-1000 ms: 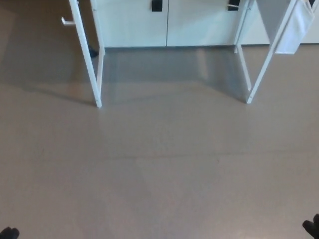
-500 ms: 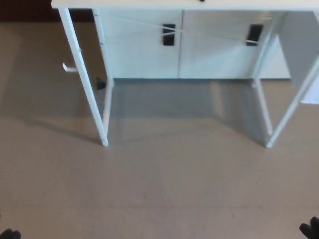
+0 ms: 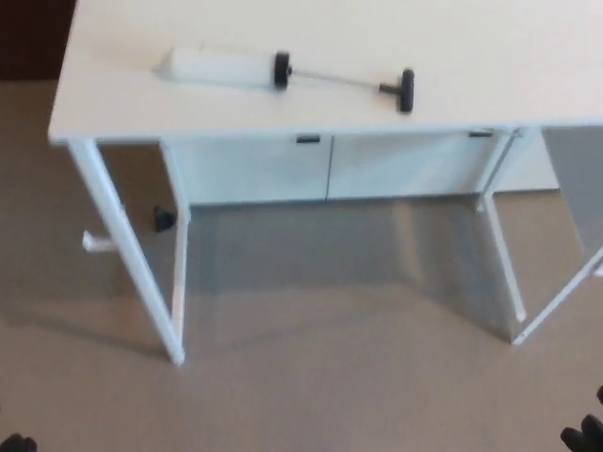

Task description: The robot walks towards a desk on which an air pump is kept in the middle. It lifts it up and holds it with its left hand and uses its right hand to compress it by pushing its handle inwards.

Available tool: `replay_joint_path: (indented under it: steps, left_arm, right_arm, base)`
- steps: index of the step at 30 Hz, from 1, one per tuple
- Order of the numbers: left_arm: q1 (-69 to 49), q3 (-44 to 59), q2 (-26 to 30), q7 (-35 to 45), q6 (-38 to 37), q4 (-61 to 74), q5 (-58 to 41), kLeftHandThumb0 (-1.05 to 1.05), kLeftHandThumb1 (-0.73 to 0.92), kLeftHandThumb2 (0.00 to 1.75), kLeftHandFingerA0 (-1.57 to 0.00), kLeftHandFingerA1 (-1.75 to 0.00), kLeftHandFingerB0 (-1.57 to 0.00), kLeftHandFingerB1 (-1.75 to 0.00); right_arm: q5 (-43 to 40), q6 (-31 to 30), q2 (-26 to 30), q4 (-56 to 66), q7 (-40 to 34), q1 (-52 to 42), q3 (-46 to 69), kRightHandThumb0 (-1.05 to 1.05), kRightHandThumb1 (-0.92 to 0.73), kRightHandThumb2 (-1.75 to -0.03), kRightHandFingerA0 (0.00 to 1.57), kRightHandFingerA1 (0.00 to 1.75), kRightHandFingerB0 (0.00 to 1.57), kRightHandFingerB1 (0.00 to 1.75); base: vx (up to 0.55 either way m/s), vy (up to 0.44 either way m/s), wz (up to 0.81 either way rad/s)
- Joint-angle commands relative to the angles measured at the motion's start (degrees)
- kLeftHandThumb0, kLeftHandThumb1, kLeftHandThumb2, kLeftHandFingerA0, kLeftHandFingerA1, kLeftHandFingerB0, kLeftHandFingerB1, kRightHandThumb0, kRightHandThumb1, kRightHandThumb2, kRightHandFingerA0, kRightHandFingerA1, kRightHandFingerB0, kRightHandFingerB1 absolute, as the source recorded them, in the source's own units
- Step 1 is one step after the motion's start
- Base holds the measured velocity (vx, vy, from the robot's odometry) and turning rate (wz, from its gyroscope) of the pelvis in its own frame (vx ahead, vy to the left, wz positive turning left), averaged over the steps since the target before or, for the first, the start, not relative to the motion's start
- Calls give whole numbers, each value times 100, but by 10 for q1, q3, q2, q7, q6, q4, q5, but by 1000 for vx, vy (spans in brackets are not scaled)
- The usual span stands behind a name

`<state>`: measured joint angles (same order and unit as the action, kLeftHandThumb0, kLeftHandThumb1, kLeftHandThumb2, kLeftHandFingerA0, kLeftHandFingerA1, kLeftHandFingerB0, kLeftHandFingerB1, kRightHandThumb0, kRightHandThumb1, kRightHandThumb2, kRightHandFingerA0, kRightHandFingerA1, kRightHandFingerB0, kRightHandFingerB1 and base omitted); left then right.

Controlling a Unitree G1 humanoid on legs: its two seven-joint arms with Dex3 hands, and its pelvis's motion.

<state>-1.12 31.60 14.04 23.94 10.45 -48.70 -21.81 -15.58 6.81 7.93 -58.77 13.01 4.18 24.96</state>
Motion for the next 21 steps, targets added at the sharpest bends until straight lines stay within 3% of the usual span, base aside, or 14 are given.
replay_joint_path:
  steps: [1, 9, 21]
  left_arm:
    - [-15, -4, 6, 2, 3, 3, -7, -4, 53, 95, -24, -54, -17, -49]
    - [-17, -10, 6, -5, 0, 7, -5, -4, 53, 95, -27, -55, -19, -50]
    - [-13, -14, 12, 0, 6, 6, -9, -4, 53, 95, -23, -54, -17, -49]
  right_arm:
    - [1, 12, 11, 1, -1, -13, -3, -26, -58, -57, 72, 49, 48, 40]
    - [0, 15, 11, -2, -4, -10, -6, -28, -57, -57, 72, 49, 49, 40]
    - [-5, 12, 9, -3, -7, -8, -7, -25, -55, -56, 73, 49, 48, 40]
  base:
    - [499, 156, -18]
    - [333, 127, 5]
    - [249, -18, 4]
